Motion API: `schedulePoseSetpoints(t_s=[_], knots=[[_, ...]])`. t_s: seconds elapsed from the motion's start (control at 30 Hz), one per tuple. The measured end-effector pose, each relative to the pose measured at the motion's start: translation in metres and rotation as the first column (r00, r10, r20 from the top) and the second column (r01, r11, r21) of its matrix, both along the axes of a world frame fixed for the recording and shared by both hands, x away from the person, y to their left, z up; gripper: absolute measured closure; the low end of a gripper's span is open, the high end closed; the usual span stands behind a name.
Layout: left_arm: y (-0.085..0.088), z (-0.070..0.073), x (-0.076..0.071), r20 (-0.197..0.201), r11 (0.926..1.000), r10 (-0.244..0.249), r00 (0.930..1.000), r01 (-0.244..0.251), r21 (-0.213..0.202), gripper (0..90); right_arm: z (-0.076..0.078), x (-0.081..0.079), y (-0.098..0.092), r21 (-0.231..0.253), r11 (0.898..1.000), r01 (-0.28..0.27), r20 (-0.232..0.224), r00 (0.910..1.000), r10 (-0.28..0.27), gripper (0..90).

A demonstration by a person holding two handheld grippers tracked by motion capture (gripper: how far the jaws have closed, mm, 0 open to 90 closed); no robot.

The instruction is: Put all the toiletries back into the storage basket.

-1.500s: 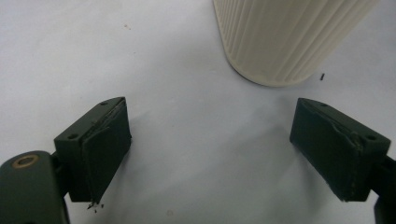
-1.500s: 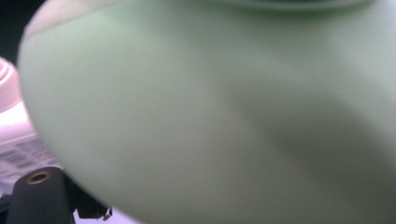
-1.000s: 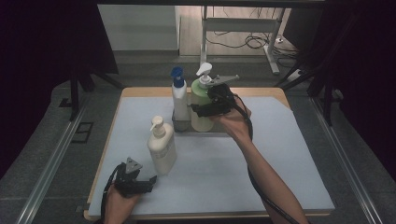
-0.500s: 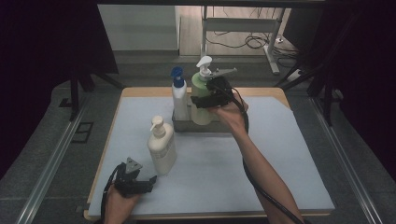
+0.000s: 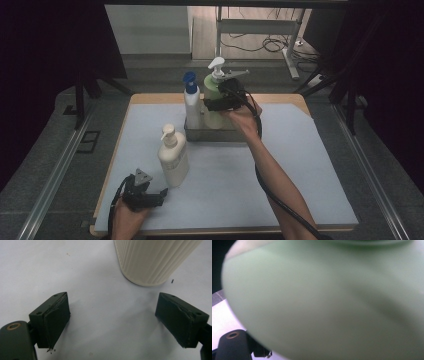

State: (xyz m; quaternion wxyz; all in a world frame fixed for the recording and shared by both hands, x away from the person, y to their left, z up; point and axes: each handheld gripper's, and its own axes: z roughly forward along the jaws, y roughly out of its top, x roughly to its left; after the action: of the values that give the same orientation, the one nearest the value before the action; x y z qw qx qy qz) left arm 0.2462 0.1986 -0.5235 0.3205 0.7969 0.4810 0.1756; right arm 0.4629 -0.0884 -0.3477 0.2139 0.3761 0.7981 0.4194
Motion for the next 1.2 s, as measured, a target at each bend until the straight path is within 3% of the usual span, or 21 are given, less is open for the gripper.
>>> schedulePoseSetpoints(t_s=[0.33, 1.2], knots=[[0.0, 0.0, 0.0, -0.002, 1.0, -0.003, 1.0, 0.003, 0.003, 12.2, -0.016, 0.01, 0.003, -0.006, 1.0, 0.001, -0.002, 1.0, -0.001, 12.3], [0.0, 0.0, 0.0, -0.002, 1.0, -0.003, 1.0, 0.003, 0.003, 12.2, -0.055, 0.014, 0.004, -0.028, 1.0, -0.009, -0.04, 0.9992, 0.008, 12.2]])
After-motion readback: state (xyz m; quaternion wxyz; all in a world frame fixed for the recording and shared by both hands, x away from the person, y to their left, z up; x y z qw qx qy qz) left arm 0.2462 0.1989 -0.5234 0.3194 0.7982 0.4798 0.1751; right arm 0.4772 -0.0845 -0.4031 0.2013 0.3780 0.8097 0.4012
